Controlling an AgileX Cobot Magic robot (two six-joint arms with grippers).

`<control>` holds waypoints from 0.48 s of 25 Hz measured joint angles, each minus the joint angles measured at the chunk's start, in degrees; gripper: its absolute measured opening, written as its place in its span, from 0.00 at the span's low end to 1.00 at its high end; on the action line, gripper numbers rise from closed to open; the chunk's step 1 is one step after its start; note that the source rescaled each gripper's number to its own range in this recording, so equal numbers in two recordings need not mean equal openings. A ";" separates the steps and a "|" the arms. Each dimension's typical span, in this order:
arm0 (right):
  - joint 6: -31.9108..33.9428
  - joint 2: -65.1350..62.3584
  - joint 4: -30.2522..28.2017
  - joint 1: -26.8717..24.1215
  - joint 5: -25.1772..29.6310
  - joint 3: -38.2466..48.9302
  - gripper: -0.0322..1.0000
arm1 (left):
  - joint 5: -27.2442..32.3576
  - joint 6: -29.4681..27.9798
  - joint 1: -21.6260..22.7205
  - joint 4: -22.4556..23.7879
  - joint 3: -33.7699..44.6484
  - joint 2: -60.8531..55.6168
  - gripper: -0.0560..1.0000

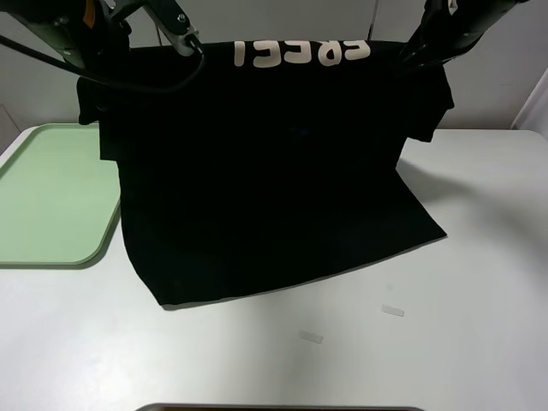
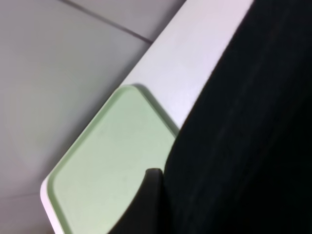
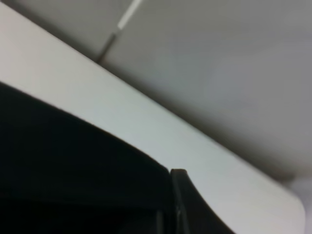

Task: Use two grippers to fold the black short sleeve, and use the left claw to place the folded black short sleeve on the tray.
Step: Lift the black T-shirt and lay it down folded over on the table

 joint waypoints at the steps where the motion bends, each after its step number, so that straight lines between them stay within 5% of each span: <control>1: 0.00 0.64 -0.65 0.00 -2.50 0.00 0.03 | -0.58 0.00 0.20 0.19 0.62 0.00 0.08; 6: 0.02 3.97 -5.69 -0.45 -11.39 0.00 0.03 | -2.46 1.78 1.31 1.00 4.40 0.00 0.08; 12: -1.66 10.76 -9.47 -0.29 -14.34 0.00 0.03 | -6.35 8.51 4.07 1.19 11.43 0.00 0.08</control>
